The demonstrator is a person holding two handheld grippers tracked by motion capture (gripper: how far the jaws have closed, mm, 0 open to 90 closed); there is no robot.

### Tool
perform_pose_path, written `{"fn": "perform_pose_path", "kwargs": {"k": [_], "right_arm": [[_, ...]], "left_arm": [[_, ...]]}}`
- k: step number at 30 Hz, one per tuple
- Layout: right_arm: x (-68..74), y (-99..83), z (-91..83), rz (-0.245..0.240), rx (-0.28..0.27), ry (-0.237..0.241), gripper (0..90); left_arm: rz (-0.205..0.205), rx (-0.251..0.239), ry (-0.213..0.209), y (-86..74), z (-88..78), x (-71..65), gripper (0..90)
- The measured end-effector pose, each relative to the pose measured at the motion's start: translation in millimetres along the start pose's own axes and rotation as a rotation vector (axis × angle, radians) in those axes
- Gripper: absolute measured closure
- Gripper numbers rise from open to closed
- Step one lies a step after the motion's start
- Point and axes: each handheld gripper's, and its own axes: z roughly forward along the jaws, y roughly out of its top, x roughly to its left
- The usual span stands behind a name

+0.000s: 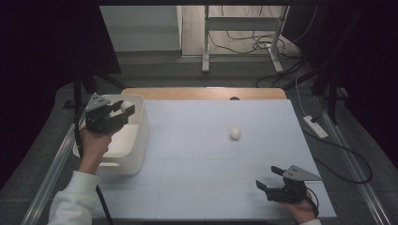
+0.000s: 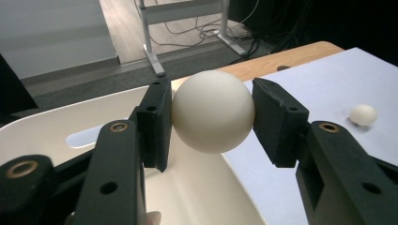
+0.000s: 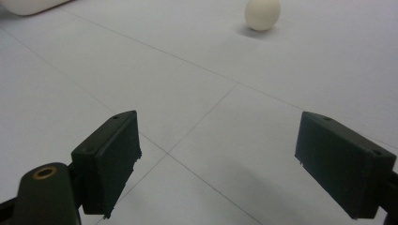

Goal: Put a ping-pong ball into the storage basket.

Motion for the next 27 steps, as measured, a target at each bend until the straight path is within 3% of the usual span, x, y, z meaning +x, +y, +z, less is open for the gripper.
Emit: {"fn": "perform_pose_path", "kwargs": {"k": [20,27], "right_arm": [[0.3,-0.1,0.6,0.000,0.004,0.002,14.2],[0.3,-0.4,0.7,0.002,0.004,0.003,14.2]], "left_arm": [[-0.014,0.088,0.049,5.5,23.3,18.2,50.6],[-0.016,0.119,0.046,4.8,31.0,20.3,50.6]]}}
